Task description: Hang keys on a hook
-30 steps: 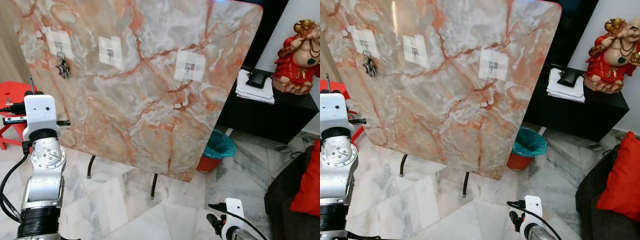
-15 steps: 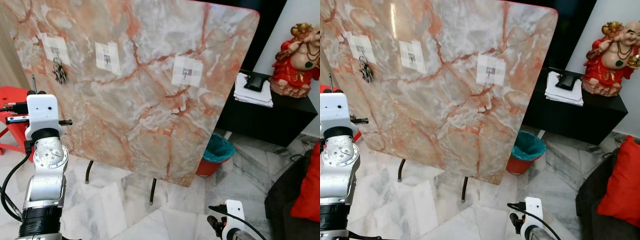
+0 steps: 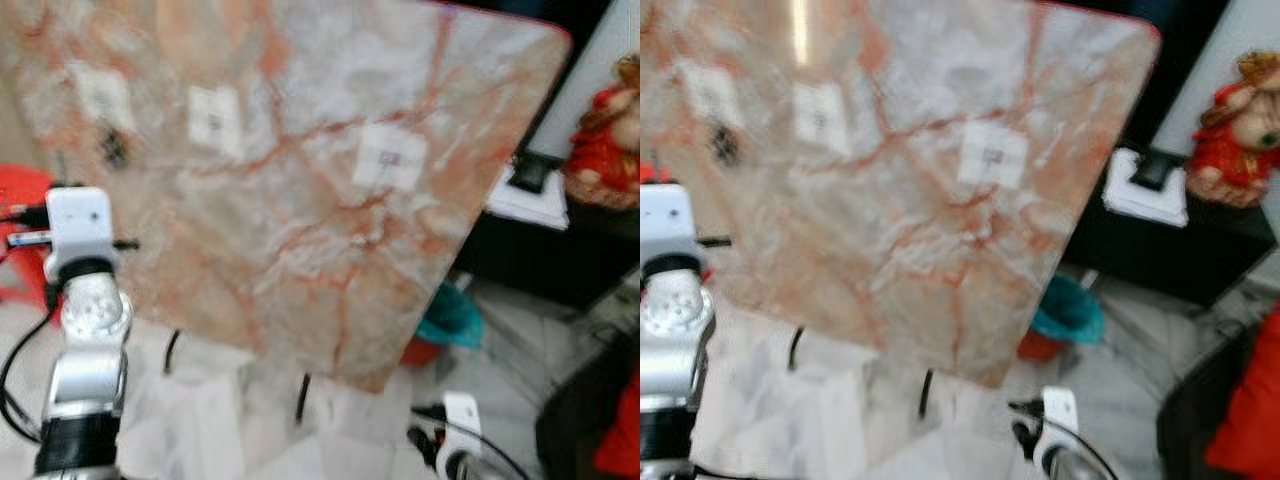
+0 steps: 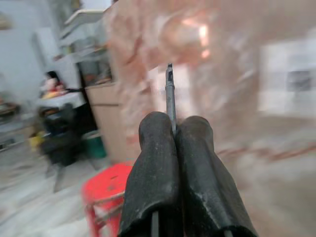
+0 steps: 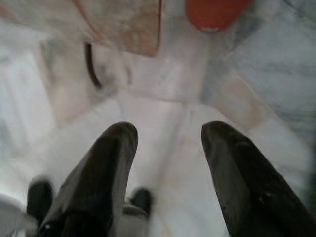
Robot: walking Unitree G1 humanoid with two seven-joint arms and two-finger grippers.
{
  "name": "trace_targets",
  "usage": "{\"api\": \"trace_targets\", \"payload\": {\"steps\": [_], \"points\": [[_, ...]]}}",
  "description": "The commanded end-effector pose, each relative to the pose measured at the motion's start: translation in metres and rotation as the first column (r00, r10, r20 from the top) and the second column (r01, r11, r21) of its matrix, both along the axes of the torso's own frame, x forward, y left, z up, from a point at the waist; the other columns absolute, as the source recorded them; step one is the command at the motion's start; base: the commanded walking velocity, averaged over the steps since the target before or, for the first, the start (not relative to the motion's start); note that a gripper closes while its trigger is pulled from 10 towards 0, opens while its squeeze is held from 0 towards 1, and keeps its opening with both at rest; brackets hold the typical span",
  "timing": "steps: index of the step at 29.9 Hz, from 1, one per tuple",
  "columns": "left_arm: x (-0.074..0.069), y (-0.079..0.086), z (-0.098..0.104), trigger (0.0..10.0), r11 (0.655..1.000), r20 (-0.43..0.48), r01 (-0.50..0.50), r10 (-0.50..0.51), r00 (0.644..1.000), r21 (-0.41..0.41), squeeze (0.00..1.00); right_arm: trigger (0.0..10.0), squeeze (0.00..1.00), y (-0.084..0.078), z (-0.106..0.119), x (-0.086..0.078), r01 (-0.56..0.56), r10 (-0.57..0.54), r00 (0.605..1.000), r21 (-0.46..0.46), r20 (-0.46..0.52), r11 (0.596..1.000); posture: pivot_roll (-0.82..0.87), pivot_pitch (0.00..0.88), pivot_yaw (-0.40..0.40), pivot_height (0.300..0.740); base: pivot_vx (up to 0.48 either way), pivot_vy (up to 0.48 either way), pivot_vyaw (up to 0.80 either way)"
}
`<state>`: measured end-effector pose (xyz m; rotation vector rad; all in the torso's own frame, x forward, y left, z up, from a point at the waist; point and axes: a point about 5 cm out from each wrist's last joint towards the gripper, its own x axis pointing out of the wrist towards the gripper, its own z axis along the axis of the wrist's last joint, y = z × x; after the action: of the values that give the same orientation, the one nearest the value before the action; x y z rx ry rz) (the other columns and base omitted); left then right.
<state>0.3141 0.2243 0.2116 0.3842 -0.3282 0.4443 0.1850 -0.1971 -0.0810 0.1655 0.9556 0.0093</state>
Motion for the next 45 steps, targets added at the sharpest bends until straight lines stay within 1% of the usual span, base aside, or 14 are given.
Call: {"api": "trace_targets", "payload": {"steps": [1, 4, 8, 19, 32, 35, 40, 44, 45], "points": [[-0.005, 0.020, 0.006, 10.0, 0.998, 0.016, -0.067, 0.067, 0.998, 0.020, 0.00, 10.0, 0.00, 0.012, 0.008, 0.018, -0.031, 0.030, 0.998, 0.014, 0.055, 0.999, 0.15, 0.000, -0.132, 0.740, 0.000, 0.000, 0.00], [-0.003, 0.015, 0.004, 10.0, 0.999, -0.001, -0.033, 0.033, 0.999, 0.041, 0.00, 10.0, 0.00, 0.012, 0.007, 0.017, -0.030, 0.030, 0.998, 0.015, 0.051, 0.999, 0.15, 0.000, -0.131, 0.740, 0.000, 0.000, 0.00], [-0.003, 0.013, 0.002, 10.0, 0.998, -0.011, -0.031, 0.032, 0.999, 0.057, 0.00, 10.0, 0.00, 0.012, 0.007, 0.017, -0.030, 0.029, 0.998, 0.015, 0.050, 0.999, 0.15, 0.000, -0.130, 0.740, 0.000, -0.075, 0.00], [-0.002, 0.013, 0.003, 10.0, 0.998, -0.010, -0.021, 0.022, 1.000, 0.059, 0.00, 10.0, 0.00, 0.012, 0.006, 0.016, -0.029, 0.028, 0.999, 0.013, 0.046, 1.000, 0.15, 0.000, -0.129, 0.740, 0.000, -0.437, 0.00], [0.001, 0.006, 0.004, 10.0, 0.997, -0.020, 0.014, -0.013, 1.000, 0.078, 0.00, 10.0, 0.00, 0.013, 0.006, 0.014, -0.024, 0.023, 0.999, 0.013, 0.044, 1.000, 0.15, 0.000, -0.109, 0.740, 0.000, -0.430, 0.00], [0.003, 0.003, 0.002, 10.0, 0.995, -0.038, 0.043, -0.040, 0.998, 0.085, 0.00, 10.0, 0.00, 0.014, 0.005, 0.013, -0.024, 0.023, 0.999, 0.014, 0.043, 1.000, 0.15, 0.000, -0.104, 0.740, 0.000, -0.304, 0.00], [0.004, -0.001, 0.001, 10.0, 0.994, -0.042, 0.072, -0.068, 0.997, 0.086, 0.00, 10.0, 0.00, 0.014, 0.005, 0.013, -0.023, 0.022, 0.999, 0.013, 0.043, 1.000, 0.15, 0.000, -0.102, 0.740, 0.000, 0.000, 0.00], [0.004, -0.008, 0.003, 10.0, 0.987, -0.028, 0.139, -0.137, 0.990, 0.079, 0.00, 10.0, 0.00, 0.014, 0.005, 0.013, -0.022, 0.022, 0.999, 0.014, 0.042, 1.000, 0.15, 0.000, -0.097, 0.740, 0.000, 0.000, 0.00], [0.004, -0.008, 0.003, 10.0, 0.987, -0.028, 0.139, -0.137, 0.990, 0.079, 0.00, 10.0, 0.00, 0.014, 0.005, 0.013, -0.022, 0.022, 0.999, 0.014, 0.042, 1.000, 0.15, 0.000, -0.097, 0.740, 0.000, 0.000, 0.00]]}}
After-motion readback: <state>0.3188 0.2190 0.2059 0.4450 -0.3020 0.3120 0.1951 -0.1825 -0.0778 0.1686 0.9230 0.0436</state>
